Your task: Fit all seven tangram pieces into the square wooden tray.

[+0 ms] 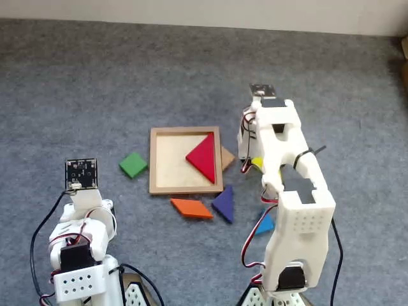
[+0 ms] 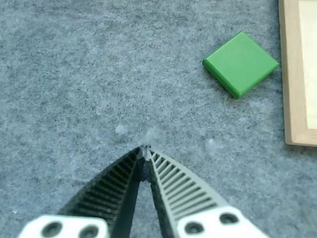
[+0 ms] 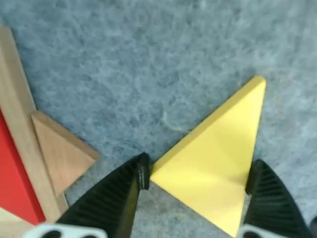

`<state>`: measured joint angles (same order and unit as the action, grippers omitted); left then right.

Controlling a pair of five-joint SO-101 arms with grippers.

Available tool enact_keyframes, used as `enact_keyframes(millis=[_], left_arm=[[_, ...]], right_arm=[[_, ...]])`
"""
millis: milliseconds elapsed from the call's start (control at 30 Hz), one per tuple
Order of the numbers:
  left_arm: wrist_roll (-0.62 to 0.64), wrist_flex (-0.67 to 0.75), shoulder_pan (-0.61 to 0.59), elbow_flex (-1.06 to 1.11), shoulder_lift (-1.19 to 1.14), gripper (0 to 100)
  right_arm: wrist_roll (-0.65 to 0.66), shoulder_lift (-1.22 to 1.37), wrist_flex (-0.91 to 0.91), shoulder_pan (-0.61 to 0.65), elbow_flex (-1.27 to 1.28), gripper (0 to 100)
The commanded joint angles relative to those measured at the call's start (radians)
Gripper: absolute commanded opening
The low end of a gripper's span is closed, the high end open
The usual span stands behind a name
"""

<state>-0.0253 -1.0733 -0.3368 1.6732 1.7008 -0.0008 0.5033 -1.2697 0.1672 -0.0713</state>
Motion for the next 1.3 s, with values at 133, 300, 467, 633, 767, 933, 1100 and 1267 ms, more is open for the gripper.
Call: enact_keyframes(millis=[133, 300, 467, 633, 767, 933, 1100, 1267], left_arm=[[-0.002, 0.018, -0.007, 0.010, 0.013, 1], [-0.002, 0.018, -0.007, 0.010, 0.013, 1], [-0.002, 0.018, -0.007, 0.010, 0.013, 1], [-0.002, 0.018, -0.007, 0.010, 0.013, 1], [-0.002, 0.018, -0.007, 0.010, 0.013, 1], [-0.002, 0.018, -0.007, 0.010, 0.013, 1], [-0.002, 0.018, -0.007, 0.010, 0.013, 1], [-0.002, 0.018, -0.007, 0.010, 0.013, 1]], right_arm=[[-0.006, -0.015, -0.022, -0.012, -0.042, 29.6], [0.052, -0.022, -0.022, -0.016, -0.047, 22.4], [0.169, -0.042, -0.021, -0.019, -0.050, 19.5], [0.247, -0.134, -0.021, -0.018, -0.042, 19.5], [0.315, -0.191, -0.021, -0.010, -0.042, 19.5], [0.396, -0.226, -0.022, 0.024, -0.047, 19.5], [0.582, -0.246, -0.013, 0.111, -0.050, 19.5], [0.775, -0.242, 0.062, 0.245, -0.042, 19.5]])
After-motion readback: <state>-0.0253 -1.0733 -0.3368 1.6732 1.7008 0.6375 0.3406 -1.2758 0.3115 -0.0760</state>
